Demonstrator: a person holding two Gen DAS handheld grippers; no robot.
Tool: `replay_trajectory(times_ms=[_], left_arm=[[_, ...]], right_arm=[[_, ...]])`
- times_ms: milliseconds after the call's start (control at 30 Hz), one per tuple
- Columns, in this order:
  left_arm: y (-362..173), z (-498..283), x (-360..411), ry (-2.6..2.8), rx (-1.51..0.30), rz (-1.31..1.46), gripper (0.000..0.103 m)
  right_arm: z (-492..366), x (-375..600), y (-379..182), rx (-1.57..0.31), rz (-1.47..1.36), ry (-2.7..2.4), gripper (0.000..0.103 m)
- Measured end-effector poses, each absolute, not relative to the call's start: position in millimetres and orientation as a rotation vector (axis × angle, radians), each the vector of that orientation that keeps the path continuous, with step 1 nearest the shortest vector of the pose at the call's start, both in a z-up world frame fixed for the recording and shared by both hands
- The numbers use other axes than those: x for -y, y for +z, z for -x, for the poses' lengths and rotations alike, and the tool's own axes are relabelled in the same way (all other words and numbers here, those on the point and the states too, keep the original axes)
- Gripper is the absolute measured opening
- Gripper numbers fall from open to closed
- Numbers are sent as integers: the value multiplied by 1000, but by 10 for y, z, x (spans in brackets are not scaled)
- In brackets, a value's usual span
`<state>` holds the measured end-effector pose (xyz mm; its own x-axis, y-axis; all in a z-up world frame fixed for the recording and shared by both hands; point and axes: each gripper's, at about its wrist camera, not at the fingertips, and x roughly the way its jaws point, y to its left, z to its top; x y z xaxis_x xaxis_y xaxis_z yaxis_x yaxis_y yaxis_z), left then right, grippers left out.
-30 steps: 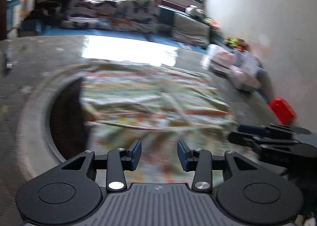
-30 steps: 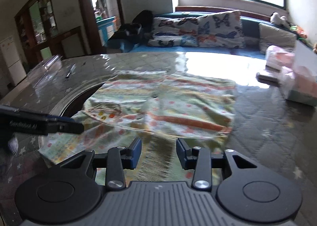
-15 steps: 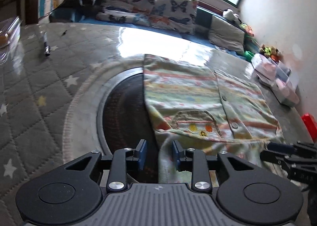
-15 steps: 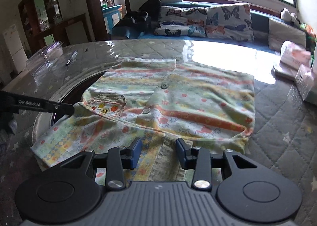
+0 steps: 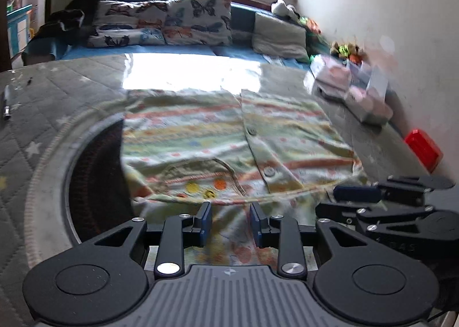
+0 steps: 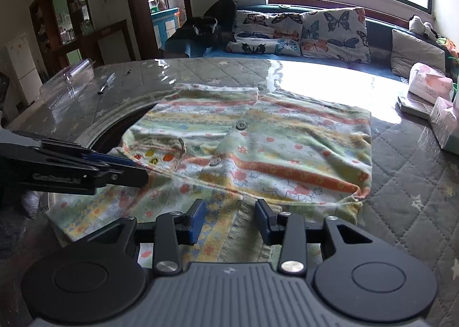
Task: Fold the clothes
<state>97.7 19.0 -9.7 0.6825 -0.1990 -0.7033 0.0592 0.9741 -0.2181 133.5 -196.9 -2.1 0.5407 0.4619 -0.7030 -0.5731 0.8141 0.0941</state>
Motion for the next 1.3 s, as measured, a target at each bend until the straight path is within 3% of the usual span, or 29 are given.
replay_trajectory(times_ms=[400,733,1300], left_arm=[[-98,-851,-232,-107,-804,138,32],[38,-426,81,-222,-797,92,44],[158,162,306,-140,-801,86,47]], right_arm=[[-1067,2107,28,-788,210,645,39],[-853,2327,17,-796,241,620,39],[-521,2550,153,-680,239,630,39]])
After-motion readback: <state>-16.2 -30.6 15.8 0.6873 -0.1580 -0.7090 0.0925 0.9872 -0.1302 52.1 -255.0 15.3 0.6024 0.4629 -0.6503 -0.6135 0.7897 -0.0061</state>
